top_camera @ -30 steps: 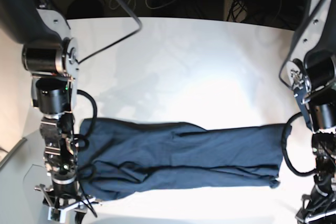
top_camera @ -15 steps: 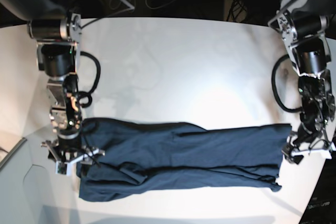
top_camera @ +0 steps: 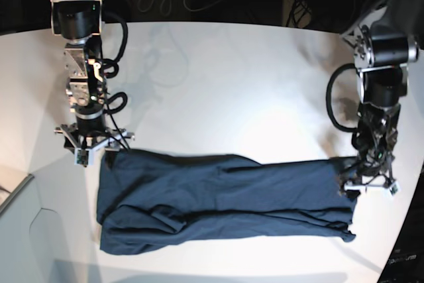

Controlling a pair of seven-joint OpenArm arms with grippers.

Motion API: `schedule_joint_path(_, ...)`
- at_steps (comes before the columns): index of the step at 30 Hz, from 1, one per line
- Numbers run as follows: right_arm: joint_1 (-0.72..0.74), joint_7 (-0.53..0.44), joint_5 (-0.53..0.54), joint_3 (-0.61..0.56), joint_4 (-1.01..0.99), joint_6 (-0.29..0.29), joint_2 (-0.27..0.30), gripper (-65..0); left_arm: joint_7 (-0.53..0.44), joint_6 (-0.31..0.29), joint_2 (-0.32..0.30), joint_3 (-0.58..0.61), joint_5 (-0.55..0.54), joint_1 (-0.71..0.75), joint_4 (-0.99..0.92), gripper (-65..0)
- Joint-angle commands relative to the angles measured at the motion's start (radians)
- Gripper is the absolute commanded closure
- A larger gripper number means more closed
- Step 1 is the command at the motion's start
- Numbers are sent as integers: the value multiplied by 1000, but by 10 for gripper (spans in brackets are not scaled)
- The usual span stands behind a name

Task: Layout the t-shirt on the table in an organized manner, then fold the t-shirt properly
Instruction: 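Lower the folded shirt onto the table and open both grippers, then grasp the folded shirt ends with both grippers and straighten it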

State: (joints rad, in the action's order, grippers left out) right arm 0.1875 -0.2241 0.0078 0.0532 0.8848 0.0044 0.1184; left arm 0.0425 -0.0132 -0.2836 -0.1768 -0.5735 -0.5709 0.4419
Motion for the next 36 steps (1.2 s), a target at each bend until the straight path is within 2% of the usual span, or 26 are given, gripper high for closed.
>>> schedule_joint_path(1, 19, -30, 1, 0, 4, 1, 7, -365, -29, -4, -18, 12, -1, -24, -7, -518)
schedule_joint_path(7, 82, -28, 1, -2, -132, 3, 5, -365, -65, -4, -18, 50, -1, -82, -111, -518)
schedule_joint_path(15, 182, -28, 1, -2, -336, 4, 2, -345, -65, -4, -18, 50, -1, -82, -128, -518)
schedule_joint_path(17, 201, -28, 1, -2, -373, 19, 2, -293, -65, -4, -19, 50, -1, -82, -127, -518)
schedule_joint_path(19, 211, -28, 1, -2, -395, 84, 2, -213, -65, -4, -19, 50, -1, -82, -125, -518)
schedule_joint_path(21, 211, -16, 1, -2, -401, 148, 2, -92, -65, -4, -19, 50, -1, -82, -125, -518)
schedule_joint_path(22, 211, 7, 1, -2, -398, 156, 2, -19, -65, -4, -21, 50, -1, -82, -125, -518)
schedule_joint_path(24, 220, 52, 1, 0, -398, 156, 2, 0, -65, -4, -30, 50, -1, -82, -125, -518)
schedule_joint_path(28, 159, 76, 4, 7, -309, 156, 2, 0, -63, -4, -35, 47, -6, -80, -122, -518)
schedule_joint_path(36, -171, 78, 4, 7, 156, 156, 2, 0, -62, -6, -45, 49, -9, -61, -120, -518)
